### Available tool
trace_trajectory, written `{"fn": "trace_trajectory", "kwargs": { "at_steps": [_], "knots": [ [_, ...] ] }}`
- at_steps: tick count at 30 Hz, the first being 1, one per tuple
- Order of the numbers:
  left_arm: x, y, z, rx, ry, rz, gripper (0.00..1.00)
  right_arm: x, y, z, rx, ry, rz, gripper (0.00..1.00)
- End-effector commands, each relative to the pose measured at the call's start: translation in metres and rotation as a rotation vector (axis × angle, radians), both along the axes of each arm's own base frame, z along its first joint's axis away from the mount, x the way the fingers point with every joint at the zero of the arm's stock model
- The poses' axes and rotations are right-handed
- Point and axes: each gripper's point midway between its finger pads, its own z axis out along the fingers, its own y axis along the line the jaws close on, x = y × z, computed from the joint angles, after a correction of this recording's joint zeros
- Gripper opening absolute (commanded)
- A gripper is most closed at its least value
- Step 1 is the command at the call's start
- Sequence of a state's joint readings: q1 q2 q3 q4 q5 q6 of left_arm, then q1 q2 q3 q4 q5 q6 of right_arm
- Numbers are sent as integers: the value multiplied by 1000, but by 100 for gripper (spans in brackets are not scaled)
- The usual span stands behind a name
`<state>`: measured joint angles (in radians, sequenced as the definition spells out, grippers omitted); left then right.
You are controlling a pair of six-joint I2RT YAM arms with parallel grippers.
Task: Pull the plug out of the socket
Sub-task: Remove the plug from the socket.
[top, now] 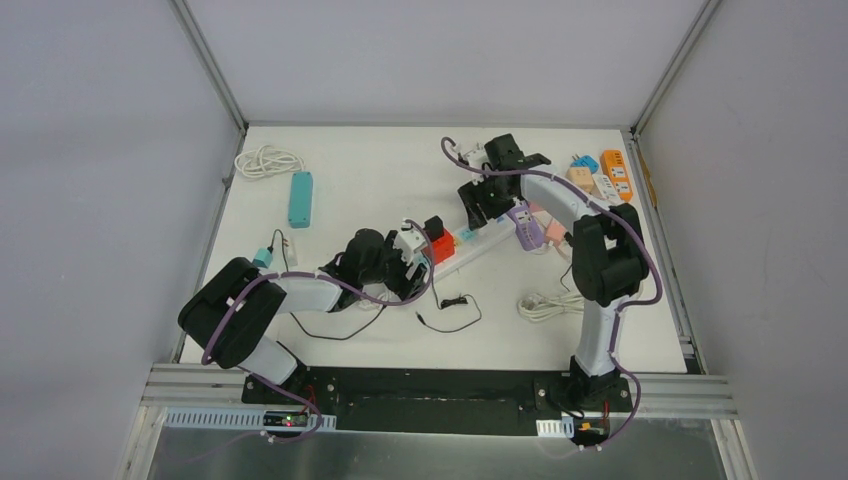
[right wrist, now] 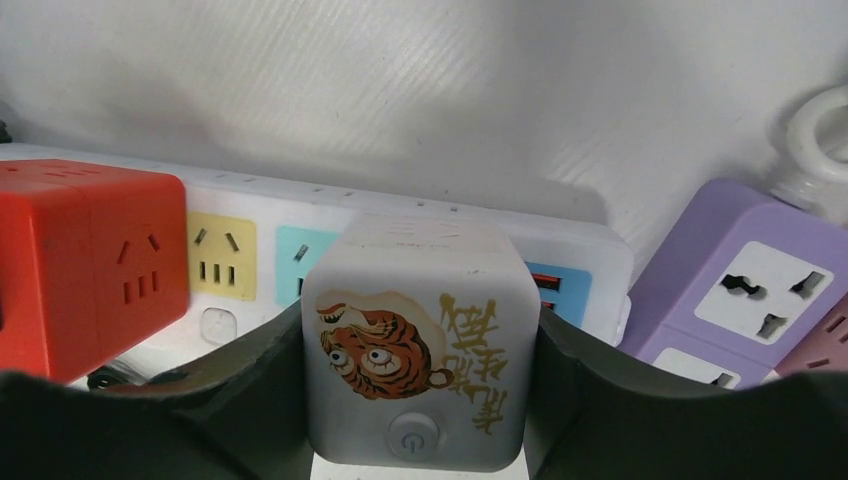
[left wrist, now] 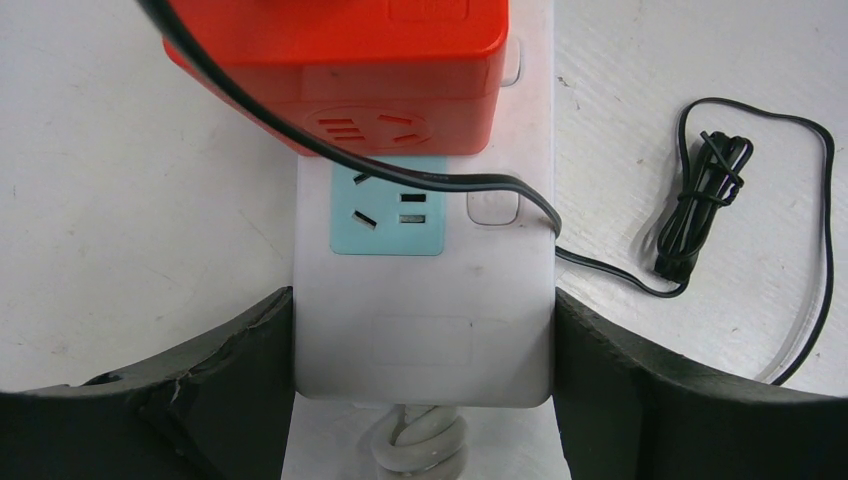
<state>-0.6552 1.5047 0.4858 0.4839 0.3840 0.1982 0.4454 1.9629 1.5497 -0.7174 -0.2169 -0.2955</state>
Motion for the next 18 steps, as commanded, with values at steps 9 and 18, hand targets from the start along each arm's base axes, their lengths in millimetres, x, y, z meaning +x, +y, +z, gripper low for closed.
{"fn": "trace_trajectory", "kwargs": {
  "at_steps": [9, 18],
  "knots": [
    [-6, 0, -9, 41, 23, -31, 0, 6, 1, 34, -151, -205, 89, 0],
    [-6, 1, -9, 49, 22, -33, 0, -31, 33, 51, 351, 186, 77, 0]
  ]
}}
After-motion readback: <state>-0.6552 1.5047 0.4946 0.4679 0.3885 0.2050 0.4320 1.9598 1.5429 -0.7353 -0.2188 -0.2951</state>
